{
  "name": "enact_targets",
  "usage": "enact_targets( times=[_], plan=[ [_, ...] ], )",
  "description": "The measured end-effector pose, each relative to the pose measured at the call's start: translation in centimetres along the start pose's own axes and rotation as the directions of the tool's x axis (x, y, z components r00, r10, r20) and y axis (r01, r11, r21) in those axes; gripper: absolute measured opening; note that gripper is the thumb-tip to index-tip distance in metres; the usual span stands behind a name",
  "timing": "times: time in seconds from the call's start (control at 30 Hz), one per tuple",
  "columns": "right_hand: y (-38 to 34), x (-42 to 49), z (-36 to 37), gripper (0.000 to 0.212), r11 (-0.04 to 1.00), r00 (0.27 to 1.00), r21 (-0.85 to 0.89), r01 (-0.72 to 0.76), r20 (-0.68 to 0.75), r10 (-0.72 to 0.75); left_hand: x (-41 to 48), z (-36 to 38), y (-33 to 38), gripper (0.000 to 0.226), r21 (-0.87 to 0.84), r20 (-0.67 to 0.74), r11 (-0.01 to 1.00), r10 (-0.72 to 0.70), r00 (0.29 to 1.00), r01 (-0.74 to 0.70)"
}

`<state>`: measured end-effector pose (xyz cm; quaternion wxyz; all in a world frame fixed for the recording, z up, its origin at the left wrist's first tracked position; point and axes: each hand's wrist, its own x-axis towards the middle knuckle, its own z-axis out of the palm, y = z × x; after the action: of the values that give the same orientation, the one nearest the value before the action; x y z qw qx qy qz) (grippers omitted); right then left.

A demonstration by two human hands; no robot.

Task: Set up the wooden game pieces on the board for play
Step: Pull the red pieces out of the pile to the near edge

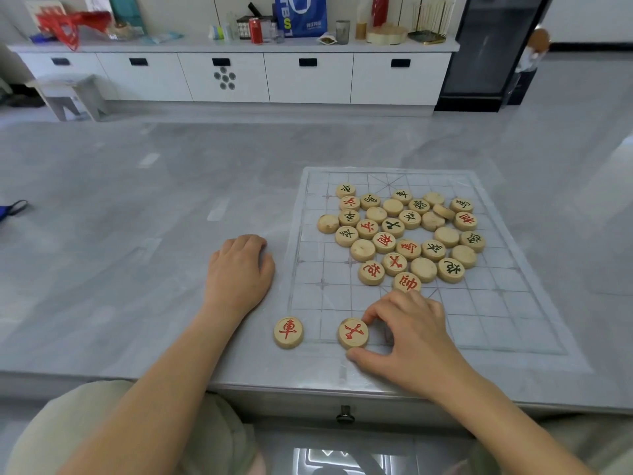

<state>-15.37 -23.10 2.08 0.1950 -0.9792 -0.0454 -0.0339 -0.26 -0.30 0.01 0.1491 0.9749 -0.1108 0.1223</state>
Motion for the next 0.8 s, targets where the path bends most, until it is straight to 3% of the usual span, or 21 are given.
enact_targets(
  times=[0.23, 0.47, 0.6, 0.7, 0.8],
  plan=[
    [1.6, 0.3, -1.6, 0.088, 0.998, 0.998, -0.036, 0.053, 0.030, -0.052, -0.3, -0.4, 0.2, 0.026, -0.025, 0.010, 1.000, -0.014, 1.000, 0.014],
    [8.2, 2.2, -5.7, 0.071, 0.999, 0.982, 0.004, 0.051, -0.184, -0.050, 0.0, -1.7, 1.5, 0.018, -0.296, 0.032, 0.952, -0.073, 0.997, 0.079],
    [10.8, 2.3, -6.5, 0.055, 0.987, 0.940, 0.159, 0.020, -0.339, 0.036, 0.8, -1.8, 7.6, 0.019, -0.349, 0.097, 0.932, 0.142, 0.985, -0.100],
    [11.5, 2.2, -6.6, 0.045, 0.986, 0.934, 0.162, 0.040, -0.357, 0.021, 2.3, -1.0, 11.2, 0.030, -0.273, 0.195, 0.929, 0.308, 0.931, -0.250],
    [11.9, 1.9, -6.6, 0.042, 0.988, 0.930, 0.148, 0.046, -0.367, 0.011, 3.3, -0.1, 12.7, 0.033, -0.118, 0.300, 0.942, 0.336, 0.893, -0.315]
  ],
)
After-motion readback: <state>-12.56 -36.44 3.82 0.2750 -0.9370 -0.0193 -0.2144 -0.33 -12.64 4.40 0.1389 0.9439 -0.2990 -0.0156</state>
